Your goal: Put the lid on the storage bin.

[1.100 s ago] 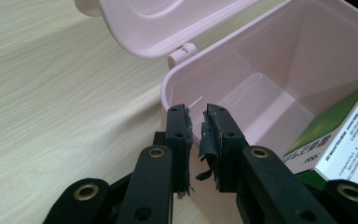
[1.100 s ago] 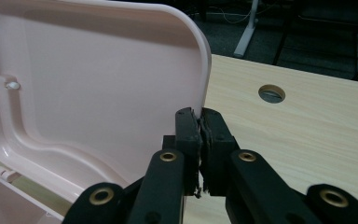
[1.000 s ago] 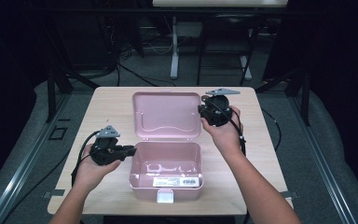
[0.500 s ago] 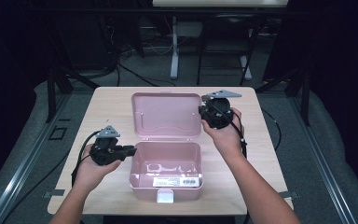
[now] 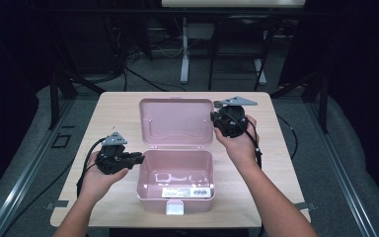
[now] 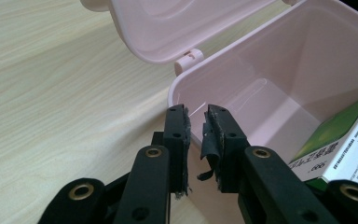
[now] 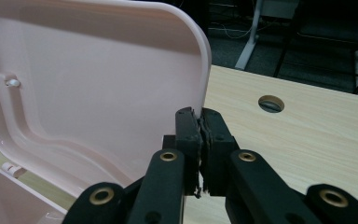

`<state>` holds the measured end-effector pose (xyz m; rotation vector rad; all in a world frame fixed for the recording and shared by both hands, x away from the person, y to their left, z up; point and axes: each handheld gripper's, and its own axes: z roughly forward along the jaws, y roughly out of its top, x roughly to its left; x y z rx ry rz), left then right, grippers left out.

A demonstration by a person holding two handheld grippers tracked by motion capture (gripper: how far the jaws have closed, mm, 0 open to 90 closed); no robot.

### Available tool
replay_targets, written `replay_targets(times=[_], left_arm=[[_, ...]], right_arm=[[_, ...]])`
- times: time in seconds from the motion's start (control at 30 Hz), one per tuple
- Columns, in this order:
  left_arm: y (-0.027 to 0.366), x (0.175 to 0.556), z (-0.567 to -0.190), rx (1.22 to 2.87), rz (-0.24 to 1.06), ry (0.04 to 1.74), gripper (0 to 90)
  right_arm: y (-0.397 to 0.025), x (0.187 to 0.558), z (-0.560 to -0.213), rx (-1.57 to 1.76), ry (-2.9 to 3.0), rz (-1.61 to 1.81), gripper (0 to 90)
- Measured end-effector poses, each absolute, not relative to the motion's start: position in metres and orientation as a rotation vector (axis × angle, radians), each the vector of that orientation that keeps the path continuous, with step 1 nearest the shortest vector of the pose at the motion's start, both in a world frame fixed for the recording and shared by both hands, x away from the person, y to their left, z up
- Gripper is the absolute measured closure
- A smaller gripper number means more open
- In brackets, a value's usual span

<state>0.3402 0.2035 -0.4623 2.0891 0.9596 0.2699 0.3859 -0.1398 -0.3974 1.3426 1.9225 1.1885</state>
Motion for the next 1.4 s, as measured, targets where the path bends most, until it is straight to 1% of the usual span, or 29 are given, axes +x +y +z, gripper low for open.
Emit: replay_targets(times=[0.13,0.23,0.33,0.43,0.57,0.7,0.73,0.8,1.0,1.13,1.27,1.4], left_arm=[[0.206,0.342,-0.460,2.069,0.287,0.968,74.6],[0.207,0.346,-0.460,2.051,0.312,0.979,74.7],[0.207,0.349,-0.458,2.039,0.296,0.984,74.9],[0.207,0.352,-0.454,2.042,0.306,0.978,74.9],[0.208,0.358,-0.443,2.016,0.398,0.983,74.6],[0.210,0.366,-0.434,1.970,0.425,0.982,73.8],[0.209,0.367,-0.430,1.972,0.467,0.977,73.2],[0.209,0.371,-0.426,1.967,0.501,0.974,72.6],[0.213,0.387,-0.415,1.934,0.459,1.009,72.1],[0.210,0.392,-0.411,1.905,0.442,1.013,69.5],[0.206,0.397,-0.408,1.897,0.467,1.018,68.9],[0.202,0.403,-0.405,1.863,0.459,1.020,70.0]], right_arm=[[-0.140,0.385,-0.398,1.339,1.922,1.192,86.7],[-0.140,0.384,-0.398,1.338,1.919,1.197,86.7],[-0.140,0.384,-0.398,1.337,1.919,1.200,86.7],[-0.140,0.384,-0.398,1.339,1.917,1.200,86.7],[-0.141,0.384,-0.398,1.336,1.918,1.205,86.7],[-0.141,0.383,-0.399,1.335,1.914,1.214,86.7],[-0.142,0.383,-0.399,1.332,1.912,1.218,86.7],[-0.142,0.383,-0.399,1.330,1.911,1.219,86.8],[-0.142,0.383,-0.400,1.333,1.913,1.230,86.8],[-0.143,0.383,-0.400,1.333,1.915,1.233,86.8],[-0.143,0.383,-0.400,1.338,1.912,1.237,86.8],[-0.143,0.383,-0.401,1.338,1.908,1.243,86.8]])
